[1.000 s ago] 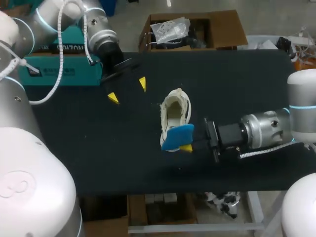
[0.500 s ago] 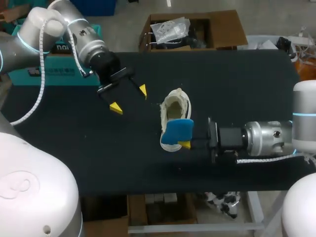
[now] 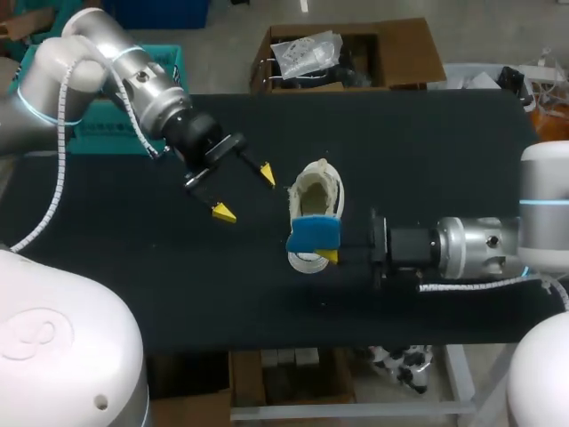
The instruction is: Open the shoe tongue, take the insole out of the shoe, put the insole back into the shoe, and pack the shoe into the shoebox
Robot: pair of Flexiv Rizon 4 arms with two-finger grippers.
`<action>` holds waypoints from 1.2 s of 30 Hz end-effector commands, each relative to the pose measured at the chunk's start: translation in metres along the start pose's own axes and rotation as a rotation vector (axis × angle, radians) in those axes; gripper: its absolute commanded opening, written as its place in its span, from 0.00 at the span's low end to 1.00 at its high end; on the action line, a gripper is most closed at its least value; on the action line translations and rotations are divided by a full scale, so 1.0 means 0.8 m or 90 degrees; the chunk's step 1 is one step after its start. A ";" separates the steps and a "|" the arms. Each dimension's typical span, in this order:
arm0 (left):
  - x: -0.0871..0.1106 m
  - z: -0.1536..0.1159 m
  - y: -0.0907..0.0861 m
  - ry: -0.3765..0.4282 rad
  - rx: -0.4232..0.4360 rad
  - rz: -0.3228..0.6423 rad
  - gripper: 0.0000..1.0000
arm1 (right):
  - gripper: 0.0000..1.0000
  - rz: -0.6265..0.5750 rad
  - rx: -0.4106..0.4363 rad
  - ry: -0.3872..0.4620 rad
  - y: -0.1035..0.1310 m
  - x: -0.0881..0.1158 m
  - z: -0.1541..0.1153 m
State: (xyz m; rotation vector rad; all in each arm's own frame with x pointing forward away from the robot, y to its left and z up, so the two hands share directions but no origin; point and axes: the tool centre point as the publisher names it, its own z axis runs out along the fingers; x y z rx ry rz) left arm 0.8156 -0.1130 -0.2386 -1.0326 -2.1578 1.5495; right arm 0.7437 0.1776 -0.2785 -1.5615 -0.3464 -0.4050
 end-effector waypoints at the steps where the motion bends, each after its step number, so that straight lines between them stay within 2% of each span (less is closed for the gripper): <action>1: 0.003 0.013 -0.003 -0.155 -0.034 -0.001 1.00 | 0.00 -0.009 -0.020 0.029 0.005 0.002 0.013; 4: 0.003 0.016 -0.003 -0.194 -0.052 -0.004 1.00 | 0.00 -0.017 -0.050 0.091 0.007 0.004 0.021; 17: 0.003 0.016 -0.003 -0.194 -0.052 -0.004 1.00 | 0.00 -0.017 -0.050 0.091 0.007 0.004 0.021; 23: -0.008 0.043 0.017 -0.181 -0.048 0.013 1.00 | 0.00 -0.030 -0.052 0.105 0.033 0.013 0.029; 32: -0.024 0.047 0.037 -0.208 -0.049 0.010 1.00 | 0.00 -0.052 -0.064 0.130 0.055 0.024 0.037; 35: -0.026 0.047 0.039 -0.197 -0.041 0.010 0.92 | 0.00 -0.060 -0.077 0.139 0.056 0.029 0.040; 36: -0.026 0.048 0.040 -0.194 -0.041 0.010 0.85 | 0.00 -0.063 -0.076 0.140 0.057 0.031 0.040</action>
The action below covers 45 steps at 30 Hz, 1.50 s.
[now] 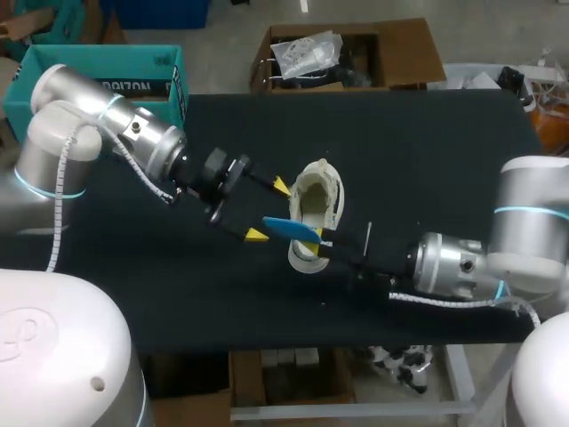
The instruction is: Open the shoe tongue, take the insole out of the shoe, put the insole back into the shoe, and pack the shoe into the shoebox
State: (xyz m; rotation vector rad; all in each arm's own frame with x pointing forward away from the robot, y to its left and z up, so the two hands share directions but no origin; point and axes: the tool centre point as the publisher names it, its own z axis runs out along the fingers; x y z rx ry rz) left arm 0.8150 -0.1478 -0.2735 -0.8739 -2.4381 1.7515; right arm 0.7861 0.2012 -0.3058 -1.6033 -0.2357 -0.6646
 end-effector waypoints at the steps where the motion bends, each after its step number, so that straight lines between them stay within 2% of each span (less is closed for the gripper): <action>1: -0.003 0.003 0.008 0.009 0.007 0.000 0.81 | 0.00 -0.007 -0.002 0.008 0.002 -0.001 0.008; 4: -0.008 0.007 0.011 0.022 0.005 0.004 0.63 | 0.00 -0.018 -0.006 0.014 0.001 0.002 0.007; 6: -0.010 0.010 0.014 0.029 0.004 0.004 0.60 | 0.00 -0.022 -0.010 0.015 0.000 0.004 0.005; 12: -0.019 0.017 0.021 0.046 -0.003 0.009 0.60 | 0.00 -0.031 -0.038 0.024 -0.006 0.010 -0.001; 14: -0.022 0.020 0.024 0.047 -0.005 0.009 0.57 | 0.00 -0.034 -0.042 0.026 -0.005 0.012 -0.003; 15: -0.023 0.020 0.025 0.049 -0.007 0.008 0.49 | 0.00 -0.034 -0.042 0.026 -0.005 0.014 -0.004; 22: -0.031 0.026 0.031 0.058 0.000 0.009 0.46 | 0.00 -0.039 -0.040 0.033 0.008 0.022 -0.011; 33: -0.031 0.032 0.028 0.085 0.031 0.024 0.48 | 0.00 -0.038 -0.040 0.040 0.016 0.028 -0.011; 37: -0.031 0.034 0.028 0.087 0.034 0.028 0.35 | 0.00 -0.036 -0.044 0.042 0.019 0.030 -0.008; 43: -0.030 0.033 0.027 0.094 0.048 0.031 0.36 | 0.00 -0.031 -0.046 0.047 0.021 0.031 -0.007; 45: -0.029 0.032 0.026 0.094 0.050 0.033 0.33 | 0.00 -0.029 -0.046 0.048 0.023 0.031 -0.007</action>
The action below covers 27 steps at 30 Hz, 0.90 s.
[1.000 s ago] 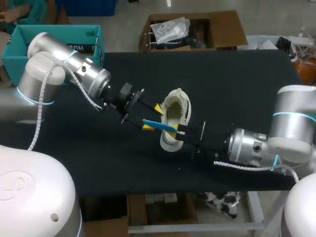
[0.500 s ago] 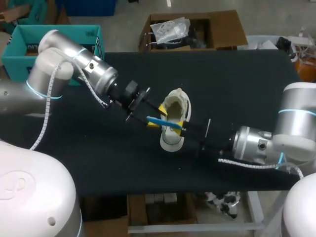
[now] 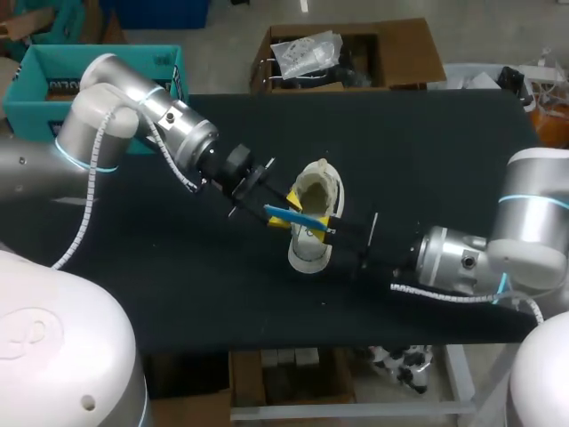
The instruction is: Open the shoe tongue, take the insole out of the shoe, put the insole back into the shoe, and pack the shoe into the shoebox
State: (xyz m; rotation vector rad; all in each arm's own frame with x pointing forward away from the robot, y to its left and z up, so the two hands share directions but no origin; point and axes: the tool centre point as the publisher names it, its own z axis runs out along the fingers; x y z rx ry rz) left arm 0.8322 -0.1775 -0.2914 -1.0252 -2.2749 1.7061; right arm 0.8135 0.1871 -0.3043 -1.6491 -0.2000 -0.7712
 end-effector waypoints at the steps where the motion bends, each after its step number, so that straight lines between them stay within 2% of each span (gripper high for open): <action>1: 0.000 -0.002 0.004 0.002 0.009 0.003 0.19 | 0.00 0.001 0.002 0.004 0.004 -0.002 0.001; 2: 0.000 -0.002 0.004 0.001 0.008 0.004 0.00 | 0.00 0.002 0.001 0.004 0.005 -0.002 0.002; 10: -0.003 0.000 0.011 -0.006 -0.034 0.027 0.00 | 0.00 0.004 0.001 -0.002 0.002 -0.003 0.004; 12: -0.004 0.000 0.011 0.002 -0.037 0.041 0.00 | 0.30 0.002 -0.003 -0.005 -0.002 -0.003 0.005; 17: -0.009 -0.004 0.015 0.010 -0.048 0.071 0.00 | 0.42 -0.003 -0.014 -0.009 -0.012 -0.007 0.005; 21: -0.011 -0.008 0.015 0.022 -0.062 0.103 0.00 | 0.44 -0.005 -0.025 -0.005 -0.016 -0.011 0.003; 27: -0.018 -0.012 0.014 0.059 -0.083 0.161 0.00 | 0.40 -0.001 -0.059 0.000 -0.020 -0.017 0.003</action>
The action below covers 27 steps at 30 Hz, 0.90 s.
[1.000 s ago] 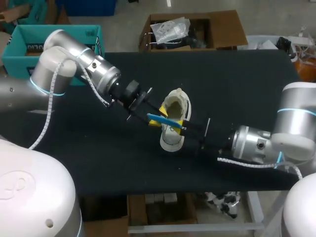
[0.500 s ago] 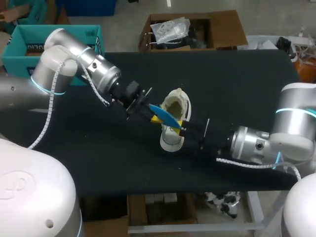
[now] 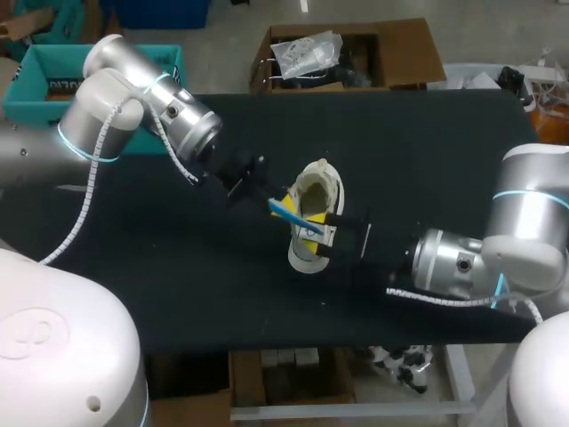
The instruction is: Open the shoe tongue, take the insole out of the shoe, put the insole back into the shoe, and pack the shoe into the shoebox
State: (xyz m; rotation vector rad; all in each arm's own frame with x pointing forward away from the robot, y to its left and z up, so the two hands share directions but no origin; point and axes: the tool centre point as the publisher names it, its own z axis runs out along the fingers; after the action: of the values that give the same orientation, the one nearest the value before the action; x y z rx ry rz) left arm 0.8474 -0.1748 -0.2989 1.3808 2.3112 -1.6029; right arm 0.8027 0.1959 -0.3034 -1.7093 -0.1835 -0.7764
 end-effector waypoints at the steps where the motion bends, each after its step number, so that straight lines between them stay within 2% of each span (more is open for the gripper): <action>1: -0.009 -0.004 -0.001 0.028 -0.006 0.027 0.00 | 0.39 -0.001 -0.027 0.009 -0.009 -0.005 -0.003; 13: -0.014 0.001 0.010 0.066 -0.015 0.066 0.00 | 0.36 0.003 -0.037 0.019 0.006 -0.004 -0.001; 15: -0.014 0.002 0.012 0.065 -0.015 0.069 0.00 | 0.33 0.002 -0.036 0.019 0.007 -0.002 -0.001; 18: -0.015 0.001 0.016 0.064 -0.017 0.072 0.00 | 0.17 0.001 -0.034 0.018 0.010 0.002 0.001; 21: -0.015 0.000 0.020 0.061 -0.017 0.074 0.00 | 0.19 0.004 -0.037 0.018 0.015 0.004 0.002; 27: -0.016 0.001 0.024 0.066 -0.013 0.075 0.00 | 0.29 0.008 -0.042 0.022 0.021 0.005 0.002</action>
State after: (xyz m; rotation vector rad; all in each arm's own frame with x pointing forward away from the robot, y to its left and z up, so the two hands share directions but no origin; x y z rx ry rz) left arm 0.8642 -0.1804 -0.3048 1.5901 2.2485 -1.4946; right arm 0.8141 0.1910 -0.3117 -1.7639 -0.1254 -0.8076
